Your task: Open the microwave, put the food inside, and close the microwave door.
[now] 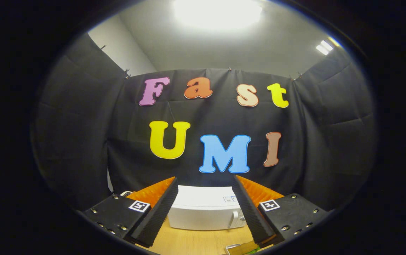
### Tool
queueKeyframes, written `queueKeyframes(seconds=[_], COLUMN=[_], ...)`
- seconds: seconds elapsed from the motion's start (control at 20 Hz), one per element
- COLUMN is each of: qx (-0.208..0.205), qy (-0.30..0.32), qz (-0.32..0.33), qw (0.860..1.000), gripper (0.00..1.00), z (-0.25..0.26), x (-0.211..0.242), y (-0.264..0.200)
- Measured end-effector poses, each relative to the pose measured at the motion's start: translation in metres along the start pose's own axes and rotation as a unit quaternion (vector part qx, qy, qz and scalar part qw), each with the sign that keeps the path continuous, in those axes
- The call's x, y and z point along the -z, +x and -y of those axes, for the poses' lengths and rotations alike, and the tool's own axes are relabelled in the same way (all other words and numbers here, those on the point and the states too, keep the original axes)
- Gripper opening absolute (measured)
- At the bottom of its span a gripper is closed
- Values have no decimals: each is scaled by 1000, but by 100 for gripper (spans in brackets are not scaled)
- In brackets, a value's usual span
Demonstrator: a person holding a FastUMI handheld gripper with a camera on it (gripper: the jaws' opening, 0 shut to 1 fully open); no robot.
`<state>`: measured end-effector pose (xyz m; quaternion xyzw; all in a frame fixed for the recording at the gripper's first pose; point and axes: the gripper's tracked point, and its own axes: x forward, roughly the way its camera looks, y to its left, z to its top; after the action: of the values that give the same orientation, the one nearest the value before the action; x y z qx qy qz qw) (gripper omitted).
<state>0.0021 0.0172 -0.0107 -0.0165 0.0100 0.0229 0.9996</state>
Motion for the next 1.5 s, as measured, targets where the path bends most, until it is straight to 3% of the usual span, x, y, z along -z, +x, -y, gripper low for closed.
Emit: queueKeyframes(seconds=[0.5, 0.7, 1.15, 1.35, 1.5], qx=[0, -6, 38, 61, 52], qy=[1, 29, 62, 18, 5], qz=[-10, -41, -75, -90, -105], qw=[1000, 999, 994, 994, 993], gripper=[97, 97, 97, 96, 95], z=[15, 34, 112, 143, 147], x=[49, 99, 226, 275, 308], y=[22, 49, 137, 170, 185])
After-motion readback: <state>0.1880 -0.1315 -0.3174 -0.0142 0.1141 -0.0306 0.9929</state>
